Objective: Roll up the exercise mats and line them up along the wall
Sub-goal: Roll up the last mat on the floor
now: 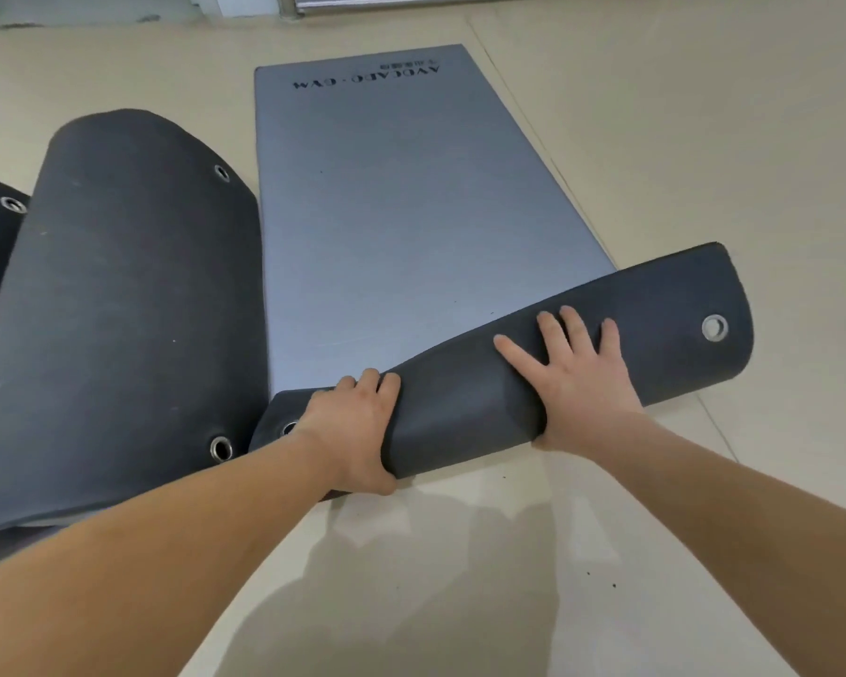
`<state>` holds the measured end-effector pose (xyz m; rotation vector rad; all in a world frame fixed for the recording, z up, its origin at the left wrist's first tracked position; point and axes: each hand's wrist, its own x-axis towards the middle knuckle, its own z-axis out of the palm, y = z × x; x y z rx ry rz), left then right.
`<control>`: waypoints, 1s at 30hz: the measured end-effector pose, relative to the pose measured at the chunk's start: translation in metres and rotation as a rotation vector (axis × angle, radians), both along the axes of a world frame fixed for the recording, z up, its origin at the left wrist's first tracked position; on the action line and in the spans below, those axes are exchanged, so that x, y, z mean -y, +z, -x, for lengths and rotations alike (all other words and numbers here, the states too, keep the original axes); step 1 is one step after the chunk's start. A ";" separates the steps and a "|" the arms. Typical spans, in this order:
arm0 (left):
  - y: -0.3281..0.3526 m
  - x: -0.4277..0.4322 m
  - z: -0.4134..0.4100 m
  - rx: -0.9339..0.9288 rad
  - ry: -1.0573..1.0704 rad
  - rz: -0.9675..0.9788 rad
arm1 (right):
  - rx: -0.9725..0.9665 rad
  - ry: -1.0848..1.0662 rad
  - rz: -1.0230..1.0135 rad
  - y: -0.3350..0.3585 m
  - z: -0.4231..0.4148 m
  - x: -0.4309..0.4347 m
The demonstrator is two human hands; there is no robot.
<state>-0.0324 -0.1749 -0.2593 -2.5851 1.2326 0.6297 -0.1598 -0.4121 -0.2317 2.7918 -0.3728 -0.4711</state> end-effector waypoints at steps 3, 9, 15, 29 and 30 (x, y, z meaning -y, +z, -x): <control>0.008 -0.002 -0.002 -0.028 -0.023 -0.019 | -0.095 0.047 -0.034 0.007 -0.011 0.003; 0.019 -0.006 0.016 -0.026 -0.109 -0.082 | -0.224 0.016 -0.176 0.030 0.002 -0.001; 0.021 -0.007 0.050 -0.132 -0.137 -0.120 | -0.388 0.000 -0.200 0.047 0.021 0.003; 0.051 0.022 -0.058 -0.713 0.290 -0.099 | -0.137 -0.130 -0.171 0.028 0.043 -0.024; 0.050 0.021 -0.061 -0.709 0.300 -0.079 | -0.156 -0.132 -0.156 0.020 0.038 -0.022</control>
